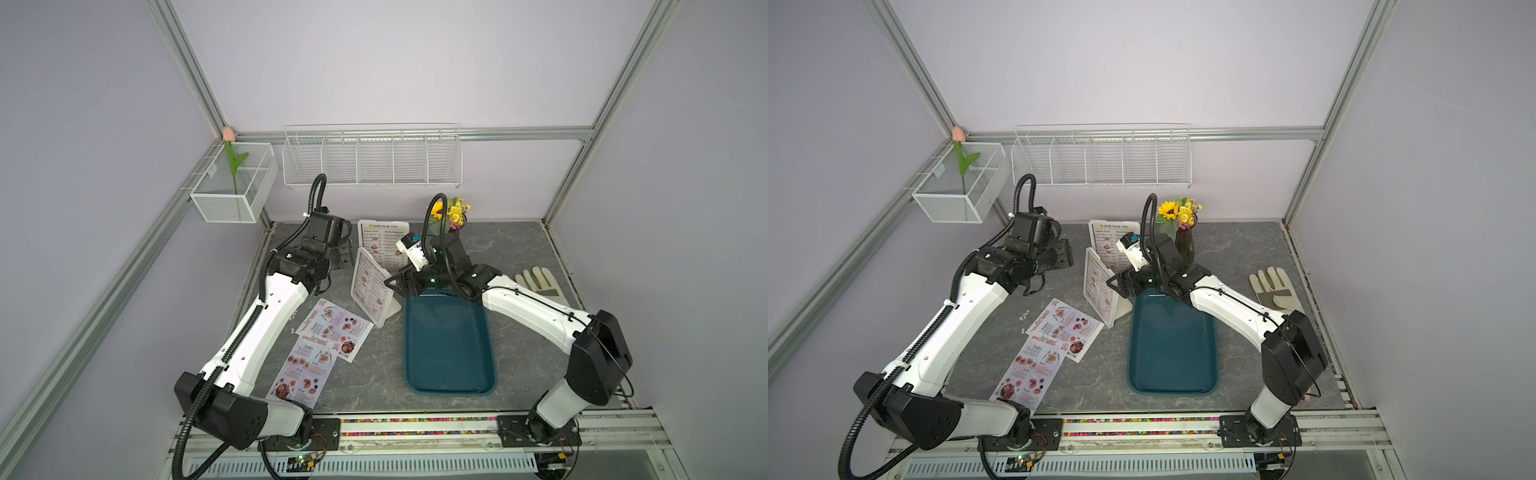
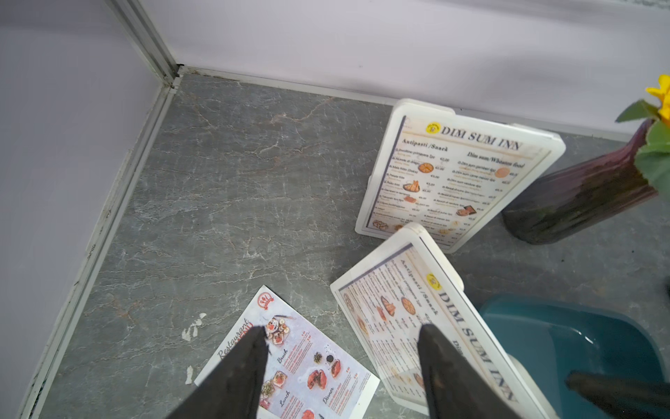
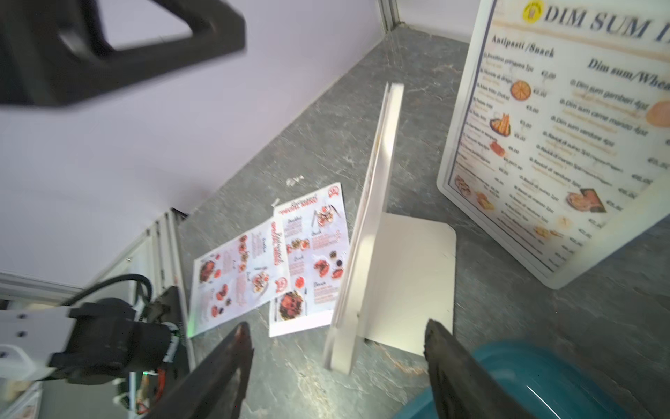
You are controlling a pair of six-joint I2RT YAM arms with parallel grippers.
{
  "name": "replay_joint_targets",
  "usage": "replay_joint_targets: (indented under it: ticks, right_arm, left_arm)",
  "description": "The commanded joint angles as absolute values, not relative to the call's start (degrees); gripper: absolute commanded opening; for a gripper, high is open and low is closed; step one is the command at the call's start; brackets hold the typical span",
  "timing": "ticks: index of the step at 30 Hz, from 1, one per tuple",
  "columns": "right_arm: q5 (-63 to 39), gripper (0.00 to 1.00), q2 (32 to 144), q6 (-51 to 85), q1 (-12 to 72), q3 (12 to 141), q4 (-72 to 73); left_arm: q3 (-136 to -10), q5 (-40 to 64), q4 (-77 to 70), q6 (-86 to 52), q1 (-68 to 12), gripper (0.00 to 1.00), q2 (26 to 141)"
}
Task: Replace the menus in the menu holders
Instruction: Adjust the menu holder at the center of the board.
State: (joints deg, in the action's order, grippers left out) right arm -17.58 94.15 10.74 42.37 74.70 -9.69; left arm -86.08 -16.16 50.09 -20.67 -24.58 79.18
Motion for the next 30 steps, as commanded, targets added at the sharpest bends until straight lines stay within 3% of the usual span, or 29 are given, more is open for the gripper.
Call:
replay_joint_targets:
  ticks: [1,14,30]
  right_arm:
    - [-5.8,0.78,93.75,7.28,44.0,74.41,-12.3]
    - [6.61,0.81,97.36,-1.38,44.75,77.3,-16.34]
    - [6.51,0.85,101.94,-5.78,40.42,82.28,-16.26]
  left_arm:
    - [-88.02,-17.84,53.33,-20.05,-23.61,0.7,78.66]
    - [-87.97,-16.79,53.02,-20.41,-23.55,0.7,78.52]
    - [-87.72,-17.19,53.08,-20.52,-23.55,0.7,78.16]
